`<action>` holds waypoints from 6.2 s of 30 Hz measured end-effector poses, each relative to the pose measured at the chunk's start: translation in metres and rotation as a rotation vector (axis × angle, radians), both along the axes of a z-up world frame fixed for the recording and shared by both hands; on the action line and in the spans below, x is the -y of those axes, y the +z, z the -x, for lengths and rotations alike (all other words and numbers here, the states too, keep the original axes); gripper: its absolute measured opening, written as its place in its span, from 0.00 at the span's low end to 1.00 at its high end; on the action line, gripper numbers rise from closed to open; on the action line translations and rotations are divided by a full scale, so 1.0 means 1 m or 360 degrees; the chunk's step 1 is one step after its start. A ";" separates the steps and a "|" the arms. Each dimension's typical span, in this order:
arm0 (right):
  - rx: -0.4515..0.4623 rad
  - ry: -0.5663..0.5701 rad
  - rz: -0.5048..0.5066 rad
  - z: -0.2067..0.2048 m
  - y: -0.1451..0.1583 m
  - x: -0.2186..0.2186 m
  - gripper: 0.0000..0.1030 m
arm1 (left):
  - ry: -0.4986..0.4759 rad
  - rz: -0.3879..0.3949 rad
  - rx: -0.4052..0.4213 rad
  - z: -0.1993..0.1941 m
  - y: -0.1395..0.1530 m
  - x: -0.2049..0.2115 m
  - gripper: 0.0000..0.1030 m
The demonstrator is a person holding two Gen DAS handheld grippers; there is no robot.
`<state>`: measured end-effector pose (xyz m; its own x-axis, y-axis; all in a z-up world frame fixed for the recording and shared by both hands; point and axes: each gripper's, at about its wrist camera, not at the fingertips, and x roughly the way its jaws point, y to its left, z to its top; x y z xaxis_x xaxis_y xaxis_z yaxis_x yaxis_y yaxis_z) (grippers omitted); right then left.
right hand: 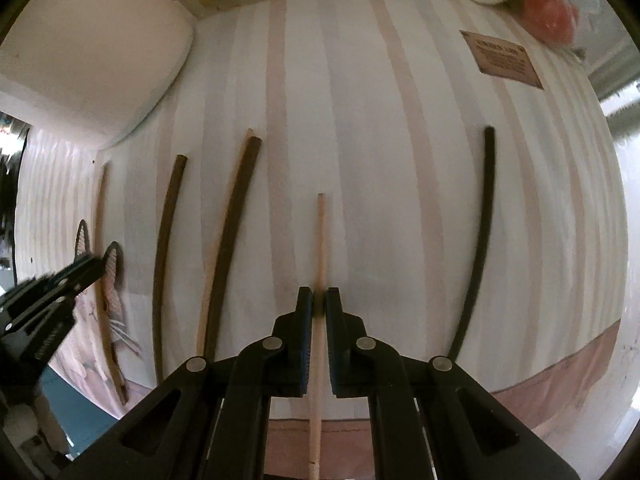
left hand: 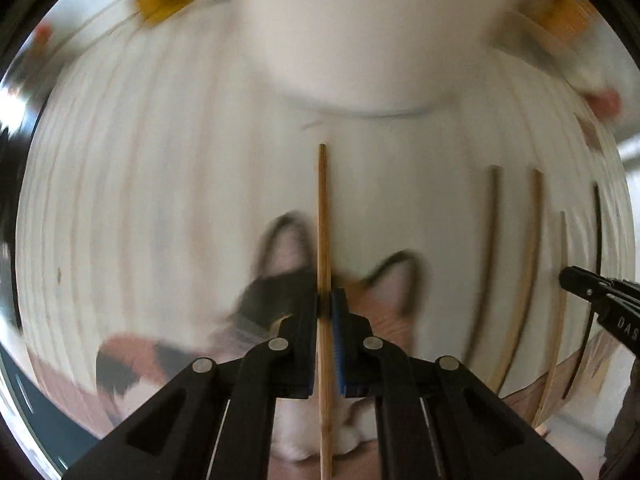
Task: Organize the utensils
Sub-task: 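Grasp a light wooden chopstick with left tool while right tool grasps another, then lift both held chopsticks and insert them into the holder's slotted lid, then open both tools and pull them back from the holder, then grasp a wooden chopstick with left tool while right tool grasps a dark chopstick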
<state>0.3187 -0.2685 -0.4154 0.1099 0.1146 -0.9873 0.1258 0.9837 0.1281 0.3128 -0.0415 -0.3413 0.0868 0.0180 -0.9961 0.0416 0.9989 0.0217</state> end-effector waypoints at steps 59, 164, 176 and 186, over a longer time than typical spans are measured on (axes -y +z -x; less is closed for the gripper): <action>0.0737 -0.0011 -0.0304 -0.010 0.140 -0.056 0.06 | -0.0077 0.0107 0.0626 0.006 0.160 -0.045 0.04; 0.1253 -0.0189 -0.0115 -0.035 0.250 -0.016 1.00 | 0.0198 -0.0015 0.0978 -0.036 0.222 -0.042 1.00; 0.0582 -0.0503 0.0049 0.021 0.095 0.087 1.00 | -0.0214 -0.0203 0.0508 -0.004 0.077 0.046 1.00; 0.0335 -0.0483 0.0040 0.011 0.029 0.102 0.59 | -0.0415 -0.0089 0.0066 -0.011 -0.010 0.100 0.98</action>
<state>0.3073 -0.3700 -0.3868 0.3361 0.0216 -0.9416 0.3859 0.9088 0.1586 0.3235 -0.1418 -0.3510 0.1361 0.0443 -0.9897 0.2955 0.9517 0.0832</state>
